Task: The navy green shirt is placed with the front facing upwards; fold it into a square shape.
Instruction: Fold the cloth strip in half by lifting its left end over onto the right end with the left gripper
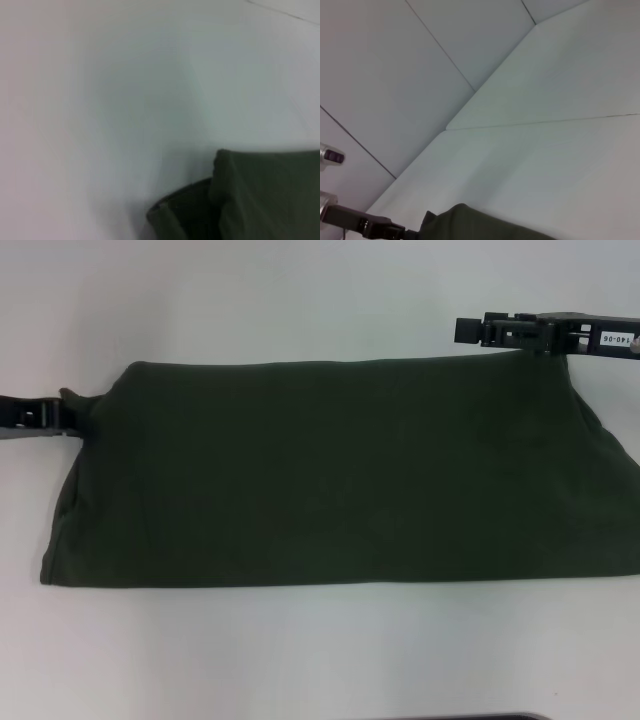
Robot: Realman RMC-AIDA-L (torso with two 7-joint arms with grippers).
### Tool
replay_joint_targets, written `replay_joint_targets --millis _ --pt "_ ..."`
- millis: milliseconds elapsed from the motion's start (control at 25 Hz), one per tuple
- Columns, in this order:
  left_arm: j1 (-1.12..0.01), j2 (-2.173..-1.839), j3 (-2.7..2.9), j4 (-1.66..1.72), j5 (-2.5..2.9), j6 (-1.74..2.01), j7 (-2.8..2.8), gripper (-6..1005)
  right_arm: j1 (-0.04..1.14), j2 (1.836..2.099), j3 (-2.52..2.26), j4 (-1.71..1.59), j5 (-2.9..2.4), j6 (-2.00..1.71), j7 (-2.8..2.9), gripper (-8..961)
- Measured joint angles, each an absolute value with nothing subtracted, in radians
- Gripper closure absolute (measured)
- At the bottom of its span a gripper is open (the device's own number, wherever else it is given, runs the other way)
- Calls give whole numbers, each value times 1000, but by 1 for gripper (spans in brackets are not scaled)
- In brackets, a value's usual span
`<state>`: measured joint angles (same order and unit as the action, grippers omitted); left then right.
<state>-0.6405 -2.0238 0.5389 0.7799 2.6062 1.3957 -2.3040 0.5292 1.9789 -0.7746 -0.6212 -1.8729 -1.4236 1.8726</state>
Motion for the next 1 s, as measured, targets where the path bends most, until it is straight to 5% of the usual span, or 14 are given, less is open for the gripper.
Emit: replay_joint_targets --millis 200,640,760,1000 --pt "-634 -2023 536 800 2612 1410 -2318 929 529 1979 -775 -621 -1873 -1422 1869 42" --pt "-621 -2020 537 836 2624 1402 -2353 697 531 1979 -770 -621 -1873 -1422 1865 42" --pt "-623 -2017 541 836 2652 1402 -2353 453 530 1979 -766 -621 -1873 -1422 1862 42" --pt "-626 -2017 545 829 2671 1409 -2352 202 529 1979 -764 -621 -1873 -1424 1861 41"
